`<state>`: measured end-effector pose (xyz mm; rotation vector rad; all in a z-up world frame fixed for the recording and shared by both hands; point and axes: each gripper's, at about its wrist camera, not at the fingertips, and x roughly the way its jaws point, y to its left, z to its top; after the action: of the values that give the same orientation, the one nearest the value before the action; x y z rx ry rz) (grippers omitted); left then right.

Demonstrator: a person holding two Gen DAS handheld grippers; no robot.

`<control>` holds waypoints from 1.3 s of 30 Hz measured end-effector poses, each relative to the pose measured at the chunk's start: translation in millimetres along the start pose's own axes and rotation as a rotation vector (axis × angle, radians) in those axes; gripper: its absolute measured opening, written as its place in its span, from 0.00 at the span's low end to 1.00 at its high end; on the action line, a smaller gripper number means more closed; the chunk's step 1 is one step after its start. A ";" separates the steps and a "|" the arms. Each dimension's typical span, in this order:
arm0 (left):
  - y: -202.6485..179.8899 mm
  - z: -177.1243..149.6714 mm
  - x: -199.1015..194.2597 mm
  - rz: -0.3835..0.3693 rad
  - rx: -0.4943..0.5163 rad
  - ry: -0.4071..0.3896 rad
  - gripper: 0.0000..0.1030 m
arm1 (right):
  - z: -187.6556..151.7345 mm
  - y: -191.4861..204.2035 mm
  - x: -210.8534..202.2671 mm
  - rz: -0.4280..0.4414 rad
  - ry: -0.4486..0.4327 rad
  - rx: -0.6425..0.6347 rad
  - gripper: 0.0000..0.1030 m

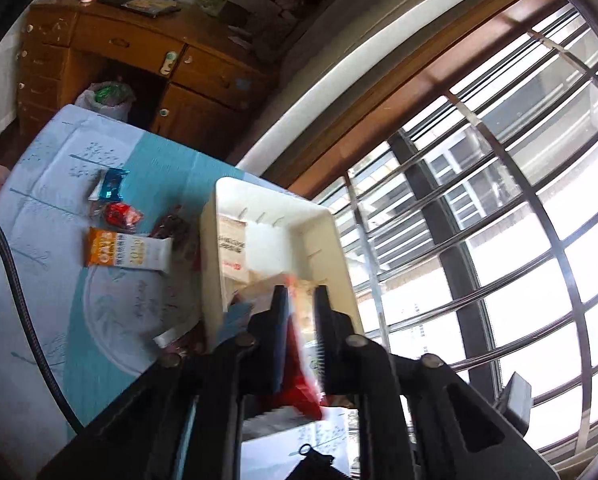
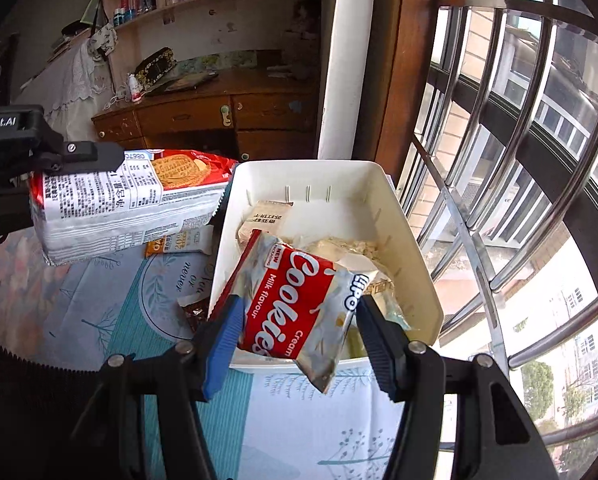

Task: Organize snacks
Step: 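Lift both held packs and carry them over the white tray, then open both grippers to drop the packs into the white tray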

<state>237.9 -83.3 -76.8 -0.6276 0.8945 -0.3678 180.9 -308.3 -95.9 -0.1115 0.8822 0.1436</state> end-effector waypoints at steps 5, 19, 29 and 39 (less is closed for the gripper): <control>-12.1 6.5 25.2 0.041 0.009 -0.032 0.07 | 1.9 -21.6 19.5 0.008 0.017 -0.055 0.57; -4.1 -10.3 59.5 0.150 -0.048 0.059 0.09 | 12.6 -59.5 63.9 0.040 0.042 -0.071 0.57; 9.5 -39.1 69.9 0.261 -0.087 0.192 0.12 | 23.9 -77.2 93.1 0.029 0.060 -0.027 0.59; 12.3 -38.5 52.6 0.297 -0.070 0.189 0.19 | 21.4 -81.5 94.3 0.042 0.099 0.049 0.67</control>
<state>237.7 -116.0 -134.6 -0.5200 1.1687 -0.1301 270.2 -377.8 -152.4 -0.0548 0.9864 0.1566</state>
